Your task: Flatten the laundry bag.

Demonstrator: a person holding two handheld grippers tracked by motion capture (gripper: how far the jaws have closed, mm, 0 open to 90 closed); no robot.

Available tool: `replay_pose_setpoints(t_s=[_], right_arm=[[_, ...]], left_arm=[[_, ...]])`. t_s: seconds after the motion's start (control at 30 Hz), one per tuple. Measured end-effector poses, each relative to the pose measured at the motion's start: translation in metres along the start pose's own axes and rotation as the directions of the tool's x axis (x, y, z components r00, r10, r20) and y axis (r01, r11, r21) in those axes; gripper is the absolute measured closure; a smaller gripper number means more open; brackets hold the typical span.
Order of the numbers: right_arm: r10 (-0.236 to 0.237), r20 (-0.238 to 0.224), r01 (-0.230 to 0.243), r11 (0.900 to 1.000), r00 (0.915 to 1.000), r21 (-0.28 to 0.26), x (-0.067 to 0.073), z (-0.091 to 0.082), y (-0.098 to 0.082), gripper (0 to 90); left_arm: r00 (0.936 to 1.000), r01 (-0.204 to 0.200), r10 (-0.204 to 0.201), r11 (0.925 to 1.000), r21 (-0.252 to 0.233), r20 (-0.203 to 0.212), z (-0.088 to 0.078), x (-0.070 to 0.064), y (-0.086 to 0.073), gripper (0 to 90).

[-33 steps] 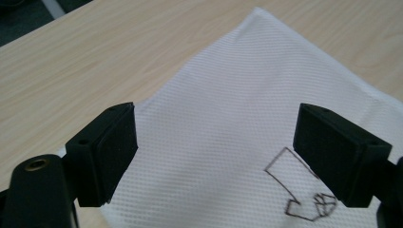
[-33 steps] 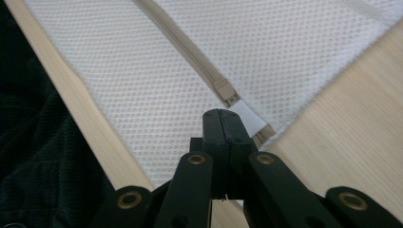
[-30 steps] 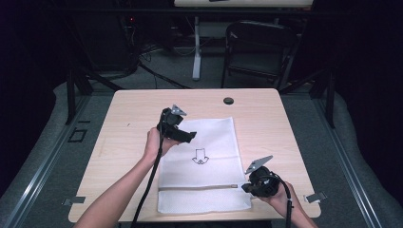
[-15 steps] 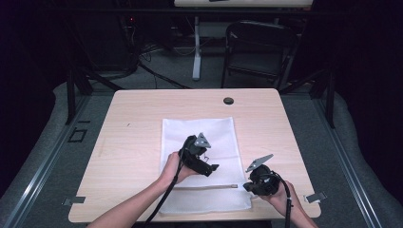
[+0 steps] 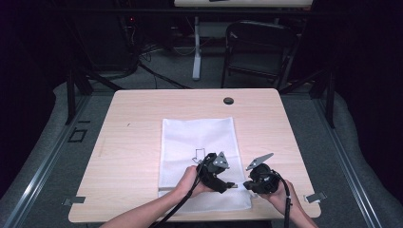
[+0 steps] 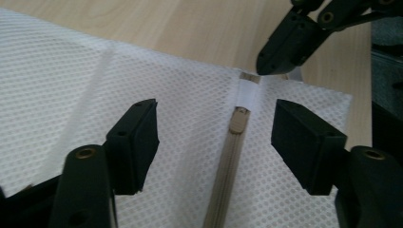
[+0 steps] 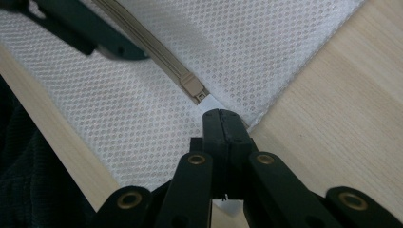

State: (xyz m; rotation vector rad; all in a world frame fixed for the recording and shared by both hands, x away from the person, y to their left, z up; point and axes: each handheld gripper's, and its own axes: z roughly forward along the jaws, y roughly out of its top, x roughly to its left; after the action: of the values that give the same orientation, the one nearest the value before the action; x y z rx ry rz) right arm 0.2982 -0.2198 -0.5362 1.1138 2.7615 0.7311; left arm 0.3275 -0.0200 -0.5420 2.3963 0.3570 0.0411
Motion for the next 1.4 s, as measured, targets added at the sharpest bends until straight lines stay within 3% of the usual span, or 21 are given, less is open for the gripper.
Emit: replay_pose_setpoints(t_s=[0.27, 0.43, 0.5, 0.6, 0.63, 0.73, 0.77, 0.8, 0.83, 0.9, 0.97, 1.0, 1.13, 1.2, 1.23, 1.4], right_arm=[[0.011, -0.003, -0.011, 1.0, 0.9999, 0.023, -0.007, 0.013, 0.003, 90.0], [0.013, -0.007, -0.013, 0.999, 0.9999, 0.045, -0.007, 0.018, 0.005, 90.0], [0.044, -0.012, -0.044, 0.999, 0.999, 0.024, -0.006, 0.021, 0.003, 90.0], [0.052, -0.021, -0.051, 0.998, 0.9984, 0.03, -0.007, 0.022, 0.003, 90.0], [0.034, -0.024, -0.033, 0.998, 0.9991, 0.049, -0.008, 0.02, 0.004, 90.0], [0.066, -0.022, -0.066, 0.998, 0.9976, 0.018, -0.007, 0.023, 0.003, 90.0], [0.051, -0.019, -0.05, 0.998, 0.9985, 0.043, -0.009, 0.021, 0.003, 90.0], [0.076, -0.031, -0.075, 0.997, 0.9966, 0.017, -0.008, 0.023, 0.002, 90.0], [0.061, -0.034, -0.06, 0.998, 0.9976, 0.031, -0.01, 0.022, 0.003, 90.0], [0.057, -0.032, -0.056, 0.998, 0.9978, 0.04, -0.011, 0.021, 0.003, 90.0], [0.076, -0.035, -0.075, 0.997, 0.9965, 0.016, -0.01, 0.023, 0.002, 90.0], [0.061, -0.035, -0.06, 0.998, 0.9975, 0.032, -0.011, 0.022, 0.003, 90.0], [0.058, -0.021, -0.057, 0.998, 0.9981, 0.041, -0.01, 0.022, 0.003, 90.0], [0.09, -0.025, -0.089, 0.996, 0.9957, 0.009, -0.008, 0.024, 0.002, 90.0], [0.07, -0.03, -0.069, 0.997, 0.9971, 0.029, -0.01, 0.022, 0.003, 90.0], [0.063, -0.023, -0.062, 0.997, 0.9978, 0.035, -0.01, 0.022, 0.002, 90.0]], left_arm=[[0.9983, -0.044, 0.043, 0.9985, 0.033, 0.04, 0.02, -0.005, 0.0, 60.1], [0.9975, -0.067, 0.066, 0.9962, 0.056, 0.025, 0.032, -0.007, -0.001, 67.0], [0.9978, -0.062, 0.061, 0.9969, 0.049, 0.026, 0.034, -0.007, -0.001, 69.6], [0.9981, -0.055, 0.054, 0.9975, 0.044, 0.032, 0.034, -0.004, -0.002, 73.6], [0.9981, -0.05, 0.048, 0.9977, 0.045, 0.039, 0.034, -0.003, -0.002, 75.1], [0.9959, -0.081, 0.08, 0.996, 0.037, 0.042, 0.033, -0.006, -0.002, 80.6], [0.9941, -0.105, 0.103, 0.9937, 0.04, 0.035, 0.033, -0.008, -0.001, 81.4], [0.9937, -0.111, 0.11, 0.9928, 0.045, 0.022, 0.033, -0.011, -0.001, 81.9], [0.9928, -0.119, 0.118, 0.9911, 0.059, 0.017, 0.033, -0.013, 0.0, 82.0], [0.9937, -0.111, 0.109, 0.9922, 0.057, 0.024, 0.034, -0.011, 0.0, 82.2], [0.9946, -0.097, 0.095, 0.9938, 0.054, 0.042, 0.033, -0.008, -0.001, 82.3], [0.9953, -0.088, 0.086, 0.9947, 0.053, 0.045, 0.033, -0.008, -0.002, 82.4], [0.9947, -0.096, 0.093, 0.9934, 0.063, 0.043, 0.032, -0.008, -0.001, 82.5], [0.9949, -0.091, 0.088, 0.9939, 0.062, 0.049, 0.032, -0.007, -0.001, 82.6], [0.9947, -0.092, 0.089, 0.9941, 0.058, 0.052, 0.032, -0.007, -0.002, 82.6], [0.9948, -0.083, 0.08, 0.9954, 0.048, 0.064, 0.031, -0.006, -0.004, 82.7]])
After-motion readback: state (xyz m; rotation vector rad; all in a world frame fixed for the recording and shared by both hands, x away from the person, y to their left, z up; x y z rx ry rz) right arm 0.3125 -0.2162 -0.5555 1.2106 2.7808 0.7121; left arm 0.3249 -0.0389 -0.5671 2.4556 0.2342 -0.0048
